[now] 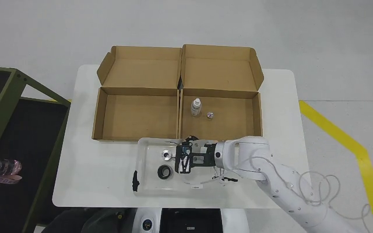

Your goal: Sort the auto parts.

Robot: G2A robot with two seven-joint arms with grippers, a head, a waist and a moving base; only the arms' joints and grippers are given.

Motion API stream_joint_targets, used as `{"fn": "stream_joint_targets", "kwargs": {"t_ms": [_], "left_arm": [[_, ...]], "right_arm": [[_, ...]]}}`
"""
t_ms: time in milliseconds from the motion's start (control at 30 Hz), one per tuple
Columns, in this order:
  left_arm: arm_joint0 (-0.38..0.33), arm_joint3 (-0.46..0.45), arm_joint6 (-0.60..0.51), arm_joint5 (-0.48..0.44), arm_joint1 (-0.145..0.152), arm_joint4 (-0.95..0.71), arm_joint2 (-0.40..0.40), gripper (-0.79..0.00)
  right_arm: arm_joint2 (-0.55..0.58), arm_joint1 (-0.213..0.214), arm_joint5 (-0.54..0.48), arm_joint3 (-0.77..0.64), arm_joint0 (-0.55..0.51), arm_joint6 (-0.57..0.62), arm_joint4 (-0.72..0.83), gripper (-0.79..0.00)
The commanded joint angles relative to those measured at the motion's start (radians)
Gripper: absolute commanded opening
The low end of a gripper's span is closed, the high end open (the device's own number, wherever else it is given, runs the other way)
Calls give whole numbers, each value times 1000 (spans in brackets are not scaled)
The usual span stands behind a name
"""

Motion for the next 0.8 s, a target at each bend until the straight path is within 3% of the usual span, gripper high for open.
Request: {"fn": "stream_joint_targets", "kwargs": {"t_ms": [0, 767], "left_arm": [[0, 0, 0, 0, 0, 0, 0, 0], [0, 0, 0, 0, 0, 0, 0, 0]], "right_arm": [[-19, -4, 6, 2, 1, -1, -20, -471], [-143, -54, 48, 110, 44, -21, -122, -499]]}}
